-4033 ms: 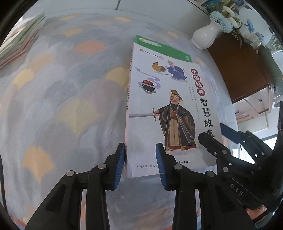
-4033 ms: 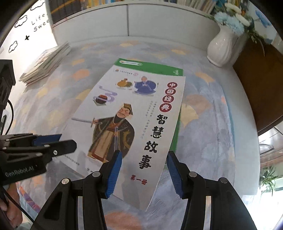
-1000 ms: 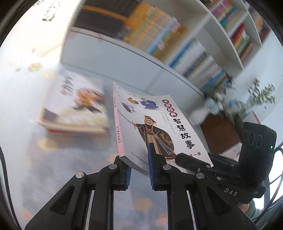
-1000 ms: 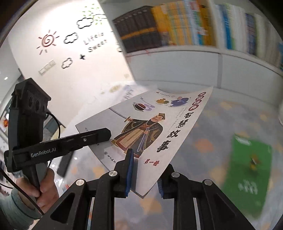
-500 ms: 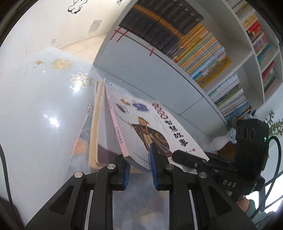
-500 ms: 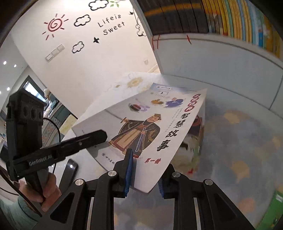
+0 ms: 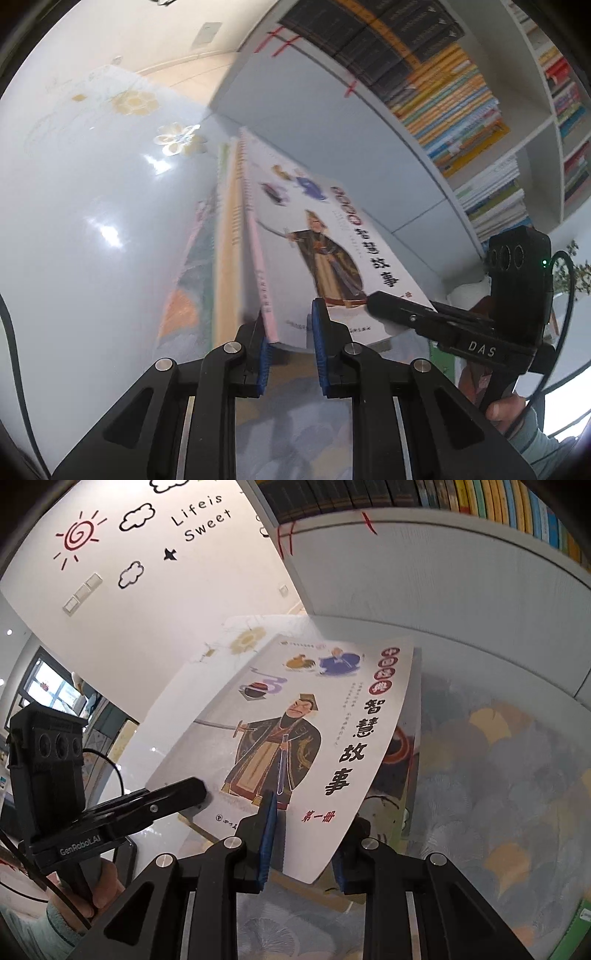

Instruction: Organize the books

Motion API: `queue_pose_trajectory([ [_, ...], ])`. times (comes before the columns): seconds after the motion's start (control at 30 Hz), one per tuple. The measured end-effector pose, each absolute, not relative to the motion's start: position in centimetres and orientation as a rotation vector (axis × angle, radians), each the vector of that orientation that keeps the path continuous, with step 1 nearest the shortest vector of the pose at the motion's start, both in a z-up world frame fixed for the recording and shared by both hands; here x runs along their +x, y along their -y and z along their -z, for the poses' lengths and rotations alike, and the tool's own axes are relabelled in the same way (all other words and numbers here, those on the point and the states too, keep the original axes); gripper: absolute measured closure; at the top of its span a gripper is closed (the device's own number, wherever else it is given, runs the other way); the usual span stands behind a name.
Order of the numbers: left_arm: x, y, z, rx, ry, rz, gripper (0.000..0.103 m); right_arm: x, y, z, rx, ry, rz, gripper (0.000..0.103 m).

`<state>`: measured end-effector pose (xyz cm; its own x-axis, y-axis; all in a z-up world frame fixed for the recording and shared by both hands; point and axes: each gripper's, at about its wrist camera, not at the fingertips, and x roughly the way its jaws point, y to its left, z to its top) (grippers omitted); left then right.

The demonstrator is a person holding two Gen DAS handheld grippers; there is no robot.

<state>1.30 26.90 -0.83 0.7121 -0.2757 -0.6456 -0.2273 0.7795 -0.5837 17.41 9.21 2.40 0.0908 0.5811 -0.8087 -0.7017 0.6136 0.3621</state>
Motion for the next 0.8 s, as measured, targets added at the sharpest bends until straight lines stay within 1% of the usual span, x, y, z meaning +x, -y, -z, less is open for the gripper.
queue_pose_trajectory([
  [0.13, -0.9, -28.5, 1.0, -0.713, -0.787, -0.049, 0.087, 17.7, -9.5, -0.9, -0.115, -1.208, -0.945, 0.076],
  [0.2, -1.7, -28.8, 0.9, -0.717, -0.786, -0.071, 0.087, 17.4, -9.5, -0.6, -0.123, -1.21, -0.946, 0.074],
  [0.27, -2.3, -28.7, 0.5, -0.714, -0.786, -0.08, 0.085, 17.1, -9.5, -0.7, -0.121, -1.217, -0.95, 0.069],
  [0.33, -2.5, -28.1, -0.2, -0.7, -0.783, -0.067, 0.085, 16.9, -9.2, -0.7, -0.118, -1.225, -0.938, 0.067],
  [0.4, -2.5, -26.6, -1.4, -0.657, -0.786, -0.038, 0.084, 16.5, -8.4, -0.9, -0.106, -1.237, -0.913, 0.066],
  [0.47, -2.3, -24.8, -2.4, -0.612, -0.806, 0.004, 0.076, 15.9, -7.0, -1.0, -0.081, -1.239, -0.889, 0.066],
  [0.7, -2.2, -16.2, -3.7, -0.496, -0.879, 0.134, 0.076, 10.8, 0.7, -1.2, -0.027, -1.248, -0.802, 0.066],
  [0.73, -2.2, -15.0, -3.8, -0.484, -0.89, 0.147, 0.076, 10.1, 2.0, -1.2, -0.018, -1.248, -0.789, 0.065],
  [0.8, -2.2, -12.4, -3.9, -0.472, -0.915, 0.176, 0.074, 9.0, 5.2, -0.9, 0.012, -1.255, -0.756, 0.058],
])
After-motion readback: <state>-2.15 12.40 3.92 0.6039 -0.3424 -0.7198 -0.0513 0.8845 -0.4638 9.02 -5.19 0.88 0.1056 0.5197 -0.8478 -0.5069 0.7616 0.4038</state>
